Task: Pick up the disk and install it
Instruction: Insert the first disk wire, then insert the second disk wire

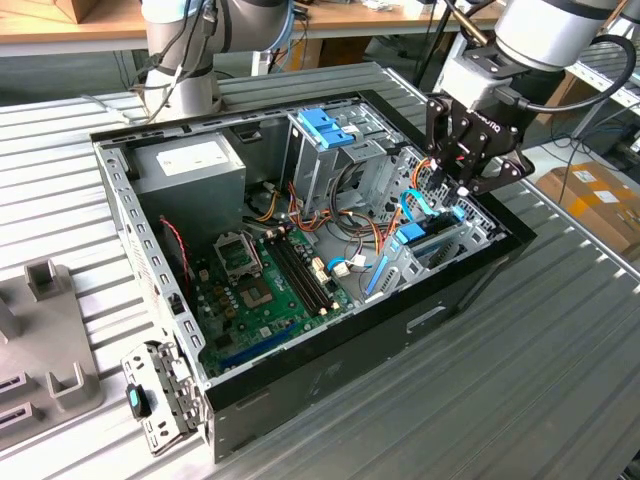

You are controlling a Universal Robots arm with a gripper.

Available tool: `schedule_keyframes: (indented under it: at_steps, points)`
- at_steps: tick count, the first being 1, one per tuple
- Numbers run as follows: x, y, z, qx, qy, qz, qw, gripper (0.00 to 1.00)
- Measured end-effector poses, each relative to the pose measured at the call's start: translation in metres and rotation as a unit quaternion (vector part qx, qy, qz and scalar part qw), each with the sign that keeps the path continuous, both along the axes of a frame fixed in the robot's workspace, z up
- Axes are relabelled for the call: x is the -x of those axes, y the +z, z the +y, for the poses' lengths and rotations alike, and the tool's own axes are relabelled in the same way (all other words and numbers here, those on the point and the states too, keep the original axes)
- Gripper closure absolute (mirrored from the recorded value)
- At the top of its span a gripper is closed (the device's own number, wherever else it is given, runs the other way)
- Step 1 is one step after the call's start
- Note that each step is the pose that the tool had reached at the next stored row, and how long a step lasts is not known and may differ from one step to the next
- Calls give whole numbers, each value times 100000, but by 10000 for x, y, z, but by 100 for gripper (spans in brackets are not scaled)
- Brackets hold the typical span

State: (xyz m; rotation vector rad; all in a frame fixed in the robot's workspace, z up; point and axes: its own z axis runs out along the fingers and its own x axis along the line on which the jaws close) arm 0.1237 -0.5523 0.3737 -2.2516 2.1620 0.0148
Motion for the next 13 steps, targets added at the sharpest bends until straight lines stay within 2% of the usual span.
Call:
schedule_keyframes:
  at_steps: [6, 13]
  points:
    - [-90, -25, 0, -83, -91, 73, 100000, 64]
    - [-130, -27, 1, -90, -85, 68, 100000, 64]
